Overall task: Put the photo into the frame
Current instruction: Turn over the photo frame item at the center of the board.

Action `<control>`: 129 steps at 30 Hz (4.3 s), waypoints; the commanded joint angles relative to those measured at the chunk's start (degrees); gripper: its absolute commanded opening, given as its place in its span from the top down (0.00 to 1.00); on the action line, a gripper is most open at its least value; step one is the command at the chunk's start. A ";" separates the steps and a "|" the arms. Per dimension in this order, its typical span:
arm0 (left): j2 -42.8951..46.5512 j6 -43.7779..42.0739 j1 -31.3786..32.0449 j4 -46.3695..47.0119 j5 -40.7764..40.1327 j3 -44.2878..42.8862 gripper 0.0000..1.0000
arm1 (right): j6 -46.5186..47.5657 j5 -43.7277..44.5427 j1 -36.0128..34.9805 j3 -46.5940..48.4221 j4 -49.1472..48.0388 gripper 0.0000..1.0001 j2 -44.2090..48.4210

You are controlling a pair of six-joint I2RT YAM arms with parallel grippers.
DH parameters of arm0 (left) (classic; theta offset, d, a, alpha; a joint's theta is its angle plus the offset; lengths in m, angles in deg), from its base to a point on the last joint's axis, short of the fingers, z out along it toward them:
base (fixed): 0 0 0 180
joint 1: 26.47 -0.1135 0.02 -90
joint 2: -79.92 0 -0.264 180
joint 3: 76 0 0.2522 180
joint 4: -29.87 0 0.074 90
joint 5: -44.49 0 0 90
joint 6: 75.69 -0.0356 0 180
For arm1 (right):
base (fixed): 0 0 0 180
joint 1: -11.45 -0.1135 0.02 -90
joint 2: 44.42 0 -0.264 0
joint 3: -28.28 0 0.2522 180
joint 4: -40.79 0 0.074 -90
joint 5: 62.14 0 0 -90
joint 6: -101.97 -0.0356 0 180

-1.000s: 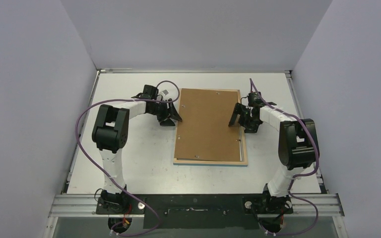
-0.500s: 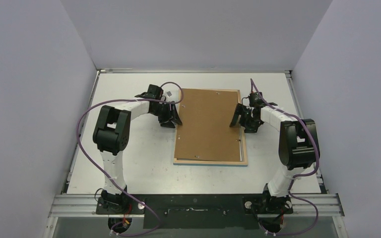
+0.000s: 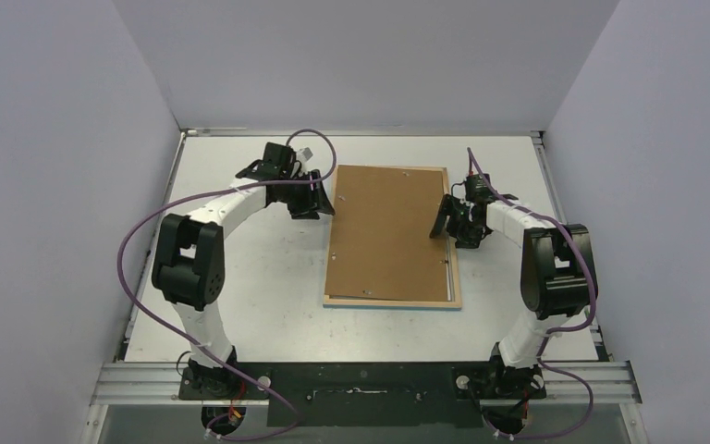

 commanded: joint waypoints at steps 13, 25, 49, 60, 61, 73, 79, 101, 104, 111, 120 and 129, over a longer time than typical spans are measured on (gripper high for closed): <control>-5.77 5.81 1.52 7.51 4.66 0.47 0.54 | -1.59 -3.51 -0.45 -2.08 -0.22 0.39 -2.84; -7.56 4.29 1.74 5.68 0.88 0.32 0.54 | -1.39 -3.52 -0.46 -2.63 -0.44 0.39 -3.01; -8.69 7.89 4.69 5.53 2.89 2.54 0.54 | -1.23 -7.48 -0.50 -2.95 -1.88 0.37 -3.22; -7.01 9.39 5.42 4.80 1.46 5.51 0.57 | -1.09 -8.12 -0.46 -2.88 -1.85 0.37 -3.40; -6.70 9.59 5.40 5.29 1.65 6.07 0.57 | -1.16 -8.28 -0.52 -2.86 -1.83 0.37 -3.38; -3.52 7.29 5.12 3.33 -0.30 5.31 0.59 | -2.90 -0.45 -1.31 -2.04 1.10 0.38 2.13; 0.89 3.50 3.59 3.76 -0.51 3.43 0.45 | -5.87 13.13 -4.27 -2.63 5.59 0.28 14.45; 5.88 -0.68 3.64 6.63 -6.03 19.26 0.37 | -25.28 20.46 -16.60 -12.16 1.67 0.22 18.17; 5.61 -1.15 3.64 6.72 -7.09 20.03 0.38 | -25.19 20.81 -16.36 -11.66 0.88 0.23 16.49; 5.05 -2.27 3.64 6.21 -8.73 21.14 0.38 | -24.03 21.55 -15.84 -10.54 -0.78 0.23 12.66; 3.46 -3.57 3.55 5.06 -9.31 21.35 0.40 | -16.27 21.93 -15.41 -8.42 -6.76 0.24 7.97; 2.40 -4.53 3.30 4.43 -8.59 20.76 0.41 | -9.83 12.16 -15.52 -6.24 -13.31 0.27 4.49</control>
